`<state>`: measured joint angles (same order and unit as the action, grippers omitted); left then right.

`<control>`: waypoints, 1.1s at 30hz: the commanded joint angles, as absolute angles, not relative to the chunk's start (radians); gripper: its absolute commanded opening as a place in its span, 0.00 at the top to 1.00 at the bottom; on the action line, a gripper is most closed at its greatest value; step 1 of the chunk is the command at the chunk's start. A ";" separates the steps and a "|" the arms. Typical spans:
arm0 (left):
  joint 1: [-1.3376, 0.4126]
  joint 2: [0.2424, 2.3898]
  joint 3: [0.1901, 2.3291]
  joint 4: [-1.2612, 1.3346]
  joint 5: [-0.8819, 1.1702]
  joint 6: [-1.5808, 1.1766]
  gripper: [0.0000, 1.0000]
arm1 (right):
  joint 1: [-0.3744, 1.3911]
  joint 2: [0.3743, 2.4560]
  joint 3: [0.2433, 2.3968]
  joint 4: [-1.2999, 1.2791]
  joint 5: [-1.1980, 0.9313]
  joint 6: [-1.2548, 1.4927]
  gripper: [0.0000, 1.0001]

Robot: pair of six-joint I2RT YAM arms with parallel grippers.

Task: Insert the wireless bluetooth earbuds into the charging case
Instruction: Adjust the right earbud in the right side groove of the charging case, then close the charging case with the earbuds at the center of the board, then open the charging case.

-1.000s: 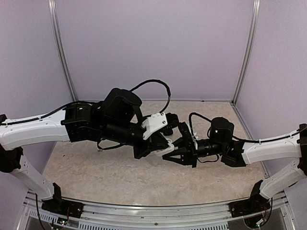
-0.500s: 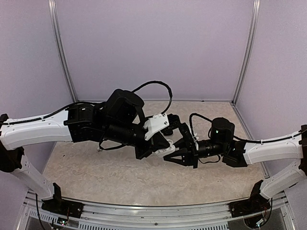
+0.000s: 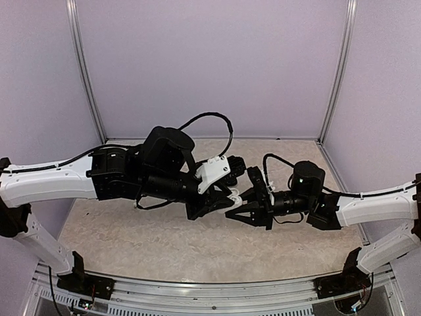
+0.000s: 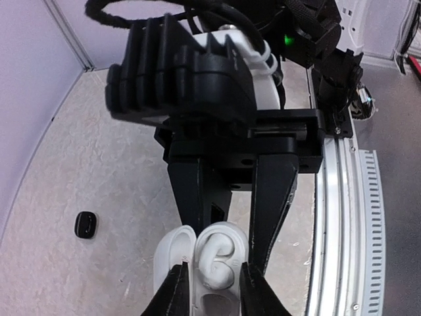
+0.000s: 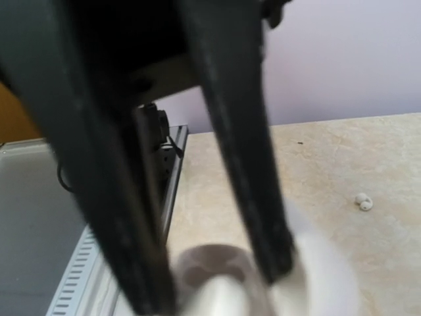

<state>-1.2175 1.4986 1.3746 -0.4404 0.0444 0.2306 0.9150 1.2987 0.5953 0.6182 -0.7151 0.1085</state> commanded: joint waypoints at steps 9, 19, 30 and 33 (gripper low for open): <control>-1.217 1.203 1.170 -0.107 -0.268 0.101 0.02 | 0.924 1.272 0.598 0.658 -0.694 0.086 1.00; -0.850 1.039 0.954 -0.151 -0.274 -0.373 0.01 | 0.886 1.218 0.591 0.606 -0.687 0.071 1.00; -0.928 0.976 0.745 0.060 0.112 -0.229 0.01 | 0.872 1.275 0.604 0.620 -0.756 0.120 1.00; -1.013 1.079 0.830 0.028 0.116 -0.157 0.01 | 0.871 1.295 0.616 0.628 -0.772 0.130 1.00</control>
<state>-0.9314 0.9989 0.7261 -0.0475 0.0441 -0.2760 0.8791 1.2678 0.5953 0.6113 -0.7315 0.1051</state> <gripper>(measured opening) 0.990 0.243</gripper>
